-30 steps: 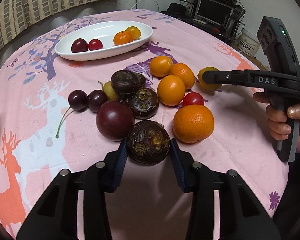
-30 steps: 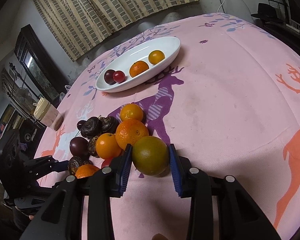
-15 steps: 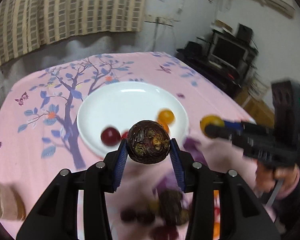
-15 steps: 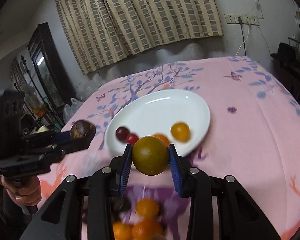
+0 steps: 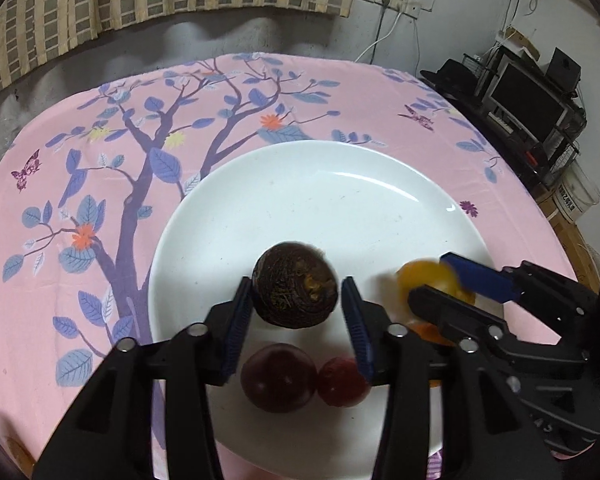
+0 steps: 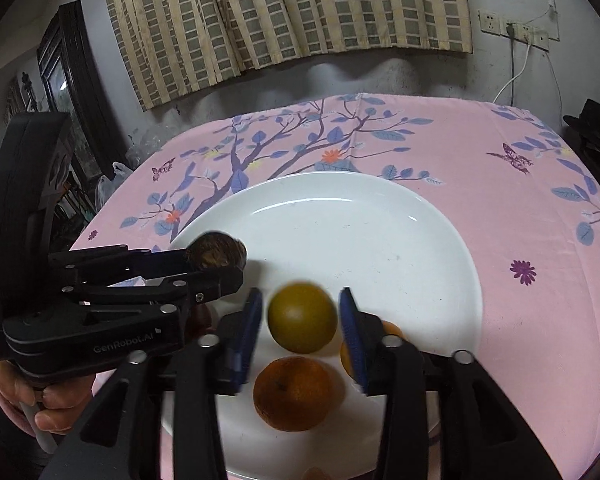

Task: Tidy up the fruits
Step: 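Release the mangosteen onto the white plate while the right tool releases the citrus there, then grasp another dark red plum with the left tool while the right tool grasps an orange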

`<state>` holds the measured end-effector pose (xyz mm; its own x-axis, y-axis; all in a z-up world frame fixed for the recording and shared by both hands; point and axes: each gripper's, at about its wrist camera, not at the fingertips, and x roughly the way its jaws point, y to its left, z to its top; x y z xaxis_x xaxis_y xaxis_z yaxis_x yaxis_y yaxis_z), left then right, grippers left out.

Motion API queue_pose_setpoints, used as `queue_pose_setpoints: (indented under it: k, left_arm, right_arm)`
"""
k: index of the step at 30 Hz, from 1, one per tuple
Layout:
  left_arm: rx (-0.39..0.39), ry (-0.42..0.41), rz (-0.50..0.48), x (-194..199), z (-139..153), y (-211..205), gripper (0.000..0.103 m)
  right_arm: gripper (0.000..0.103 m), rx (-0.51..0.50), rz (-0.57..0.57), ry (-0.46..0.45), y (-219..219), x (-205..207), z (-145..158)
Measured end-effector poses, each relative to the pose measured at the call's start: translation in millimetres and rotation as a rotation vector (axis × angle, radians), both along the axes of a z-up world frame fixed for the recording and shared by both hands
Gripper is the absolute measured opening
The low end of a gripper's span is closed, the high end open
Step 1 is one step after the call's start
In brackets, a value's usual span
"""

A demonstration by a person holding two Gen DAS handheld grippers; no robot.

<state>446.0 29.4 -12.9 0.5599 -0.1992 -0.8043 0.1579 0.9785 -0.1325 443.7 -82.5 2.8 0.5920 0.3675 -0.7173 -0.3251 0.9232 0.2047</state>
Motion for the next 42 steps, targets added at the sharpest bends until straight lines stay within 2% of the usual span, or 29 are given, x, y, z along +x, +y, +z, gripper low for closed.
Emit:
queue_pose_setpoints:
  k: [3,4,5,6,8,12,16,18,21,23,27,32,37,42]
  left_arm:
    - [0.021,-0.063,0.005,-21.7,17.2,4.7,0.077]
    - [0.034,-0.084,0.002,-31.1,24.1,5.8,0.082]
    - [0.048,-0.112,0.005,-45.9,32.9,8.2,0.092]
    - [0.054,-0.140,0.013,-62.0,40.3,11.5,0.096]
    - [0.064,-0.172,-0.002,-93.7,50.2,16.1,0.098]
    - [0.090,-0.184,-0.031,-152.9,54.0,26.5,0.098]
    - [0.075,-0.169,-0.024,-201.7,41.8,40.8,0.098]
    - [0.044,-0.161,-0.017,-218.3,32.2,47.9,0.098]
    - [0.019,-0.160,-0.017,-234.3,19.2,51.3,0.098]
    - [0.006,-0.157,-0.016,-240.7,13.2,51.7,0.098]
    - [0.005,-0.138,-0.021,-249.3,6.3,49.3,0.098]
    - [-0.023,-0.155,-0.008,-254.3,11.9,53.9,0.098]
    - [-0.021,-0.168,0.010,-256.4,16.2,57.5,0.098]
    - [-0.020,-0.170,0.011,-256.9,16.7,58.4,0.098]
  right_arm:
    - [0.056,0.005,0.015,-0.042,-5.0,-24.9,20.4]
    - [0.063,0.004,0.021,-0.061,-8.6,-37.4,27.8]
    - [0.069,0.006,0.025,-0.082,-13.5,-53.2,35.7]
    - [0.070,0.007,0.029,-0.095,-17.6,-66.0,41.1]
    - [0.071,0.011,0.044,-0.115,-22.3,-104.4,51.8]
    - [0.075,-0.006,0.035,-0.137,-27.1,-181.3,55.7]
    - [0.079,0.040,-0.031,-0.106,-33.4,-242.8,37.3]
    - [0.079,0.075,-0.061,-0.041,-34.0,-264.1,18.6]
    - [0.079,0.084,-0.061,0.066,-26.2,-280.7,-4.6]
    - [0.079,0.082,-0.046,0.095,-18.1,-284.6,-11.7]
    - [0.078,0.075,-0.045,0.107,-2.8,-283.6,-15.3]
    - [0.064,0.076,-0.052,0.134,5.0,-278.4,-18.6]
    - [0.062,0.072,-0.045,0.142,9.3,-274.1,-19.9]
    - [0.053,0.072,-0.054,0.146,10.0,-269.7,-20.7]
